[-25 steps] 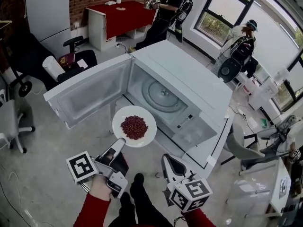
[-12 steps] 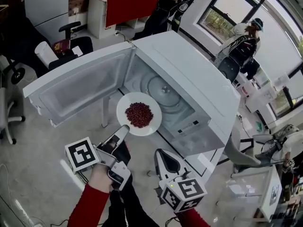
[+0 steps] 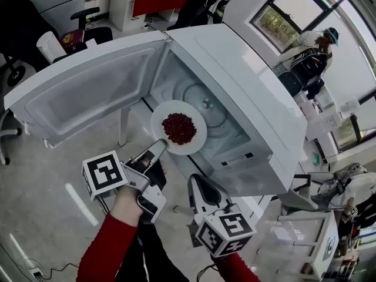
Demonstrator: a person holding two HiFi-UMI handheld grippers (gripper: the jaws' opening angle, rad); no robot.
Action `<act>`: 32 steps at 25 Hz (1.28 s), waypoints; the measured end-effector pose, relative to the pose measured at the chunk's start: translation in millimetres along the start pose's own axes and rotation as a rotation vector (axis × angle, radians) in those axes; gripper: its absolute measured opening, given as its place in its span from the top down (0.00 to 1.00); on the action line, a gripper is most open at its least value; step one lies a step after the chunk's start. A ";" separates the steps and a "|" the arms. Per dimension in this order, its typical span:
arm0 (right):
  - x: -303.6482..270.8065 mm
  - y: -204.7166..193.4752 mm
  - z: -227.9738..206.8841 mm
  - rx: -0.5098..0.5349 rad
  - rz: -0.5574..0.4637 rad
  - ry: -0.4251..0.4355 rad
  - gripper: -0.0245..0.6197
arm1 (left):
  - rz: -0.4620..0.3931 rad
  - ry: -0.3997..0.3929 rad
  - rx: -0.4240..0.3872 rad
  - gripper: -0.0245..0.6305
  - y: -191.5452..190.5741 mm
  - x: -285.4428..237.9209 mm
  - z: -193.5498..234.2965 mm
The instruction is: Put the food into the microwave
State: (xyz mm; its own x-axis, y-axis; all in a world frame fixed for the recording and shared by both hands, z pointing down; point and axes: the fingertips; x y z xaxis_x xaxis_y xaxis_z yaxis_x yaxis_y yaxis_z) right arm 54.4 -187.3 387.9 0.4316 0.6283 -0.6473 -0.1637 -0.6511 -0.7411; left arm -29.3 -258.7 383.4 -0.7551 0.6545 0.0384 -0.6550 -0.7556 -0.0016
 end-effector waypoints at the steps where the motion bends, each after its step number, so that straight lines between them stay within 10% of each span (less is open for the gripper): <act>1: -2.4 0.6 -1.5 0.002 0.004 0.001 0.94 | 0.001 -0.002 -0.001 0.94 1.2 -4.5 1.6; 32: -54.2 9.1 -31.4 -0.046 0.184 0.044 0.94 | 0.075 0.050 -0.058 0.94 38.7 -109.4 6.9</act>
State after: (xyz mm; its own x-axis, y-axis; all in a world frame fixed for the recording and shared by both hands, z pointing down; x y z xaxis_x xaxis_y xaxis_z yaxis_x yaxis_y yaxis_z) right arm 57.4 -240.7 421.9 0.4363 0.4784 -0.7621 -0.2035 -0.7725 -0.6015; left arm 28.2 -359.7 386.0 -0.8017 0.5976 -0.0135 -0.5959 -0.8008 -0.0601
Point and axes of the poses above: the fingertips, and each gripper's own axes: x backward along the fingers, z to its left, y out of its top, and after that the axes turned 12 degrees about z, right-handed
